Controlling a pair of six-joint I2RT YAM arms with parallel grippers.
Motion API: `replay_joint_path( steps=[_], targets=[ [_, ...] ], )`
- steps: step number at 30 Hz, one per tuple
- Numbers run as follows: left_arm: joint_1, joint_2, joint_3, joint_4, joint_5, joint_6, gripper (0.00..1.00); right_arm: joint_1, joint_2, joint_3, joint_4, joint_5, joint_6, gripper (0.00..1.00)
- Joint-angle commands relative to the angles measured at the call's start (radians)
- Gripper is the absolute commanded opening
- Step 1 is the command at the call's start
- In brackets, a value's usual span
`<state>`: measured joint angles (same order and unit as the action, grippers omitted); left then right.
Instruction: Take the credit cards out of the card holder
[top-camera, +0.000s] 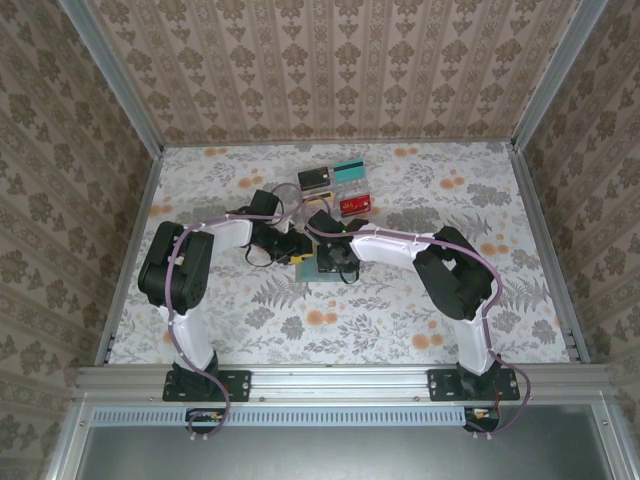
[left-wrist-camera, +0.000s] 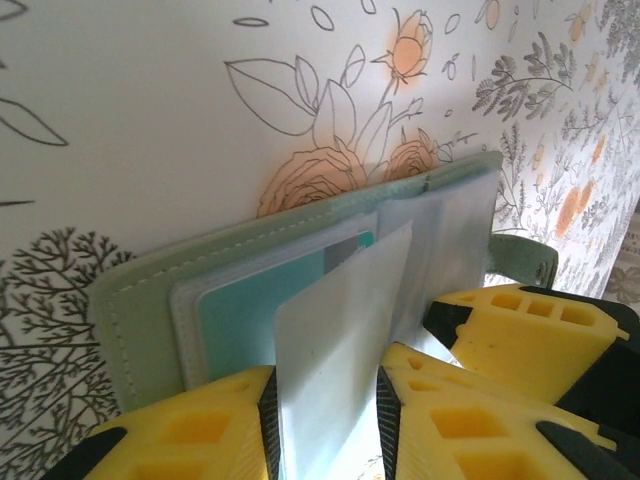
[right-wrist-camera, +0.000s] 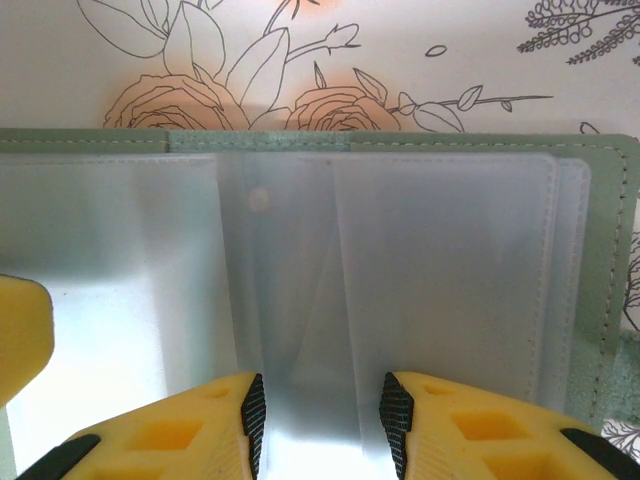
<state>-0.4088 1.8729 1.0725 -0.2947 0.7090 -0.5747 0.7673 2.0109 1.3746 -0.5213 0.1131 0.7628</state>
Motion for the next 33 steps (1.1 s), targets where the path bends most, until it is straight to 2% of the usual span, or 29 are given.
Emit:
replay_joint_path(
  steps=[1,3,6,10,14,18,21,25,33],
  targets=[
    [-0.007,0.006,0.022,0.017,0.049,0.027,0.32,-0.018,0.014,-0.046,-0.029,-0.012,0.008,0.42],
    [-0.011,0.006,0.022,0.027,0.072,0.024,0.32,-0.02,-0.018,-0.055,-0.02,-0.011,0.0,0.42],
    [-0.02,-0.001,0.019,0.052,0.102,0.009,0.32,-0.02,-0.102,-0.116,0.086,0.012,-0.01,0.45],
    [-0.032,-0.021,0.019,0.059,0.055,-0.01,0.32,-0.021,-0.248,-0.254,0.241,0.047,-0.009,0.47],
    [-0.042,-0.029,0.023,0.089,0.07,-0.034,0.33,-0.02,-0.363,-0.351,0.307,0.084,-0.01,0.5],
    [-0.105,-0.032,0.047,0.11,0.099,-0.055,0.36,-0.021,-0.462,-0.434,0.348,0.137,0.015,0.51],
    [-0.14,-0.031,0.068,0.125,0.104,-0.072,0.4,-0.02,-0.522,-0.478,0.349,0.203,0.04,0.52],
    [-0.175,-0.009,0.1,0.139,0.094,-0.096,0.53,-0.02,-0.587,-0.52,0.352,0.269,0.056,0.52],
    [-0.169,0.016,0.114,0.147,0.067,-0.113,0.64,-0.02,-0.613,-0.542,0.381,0.26,0.04,0.52]
  ],
)
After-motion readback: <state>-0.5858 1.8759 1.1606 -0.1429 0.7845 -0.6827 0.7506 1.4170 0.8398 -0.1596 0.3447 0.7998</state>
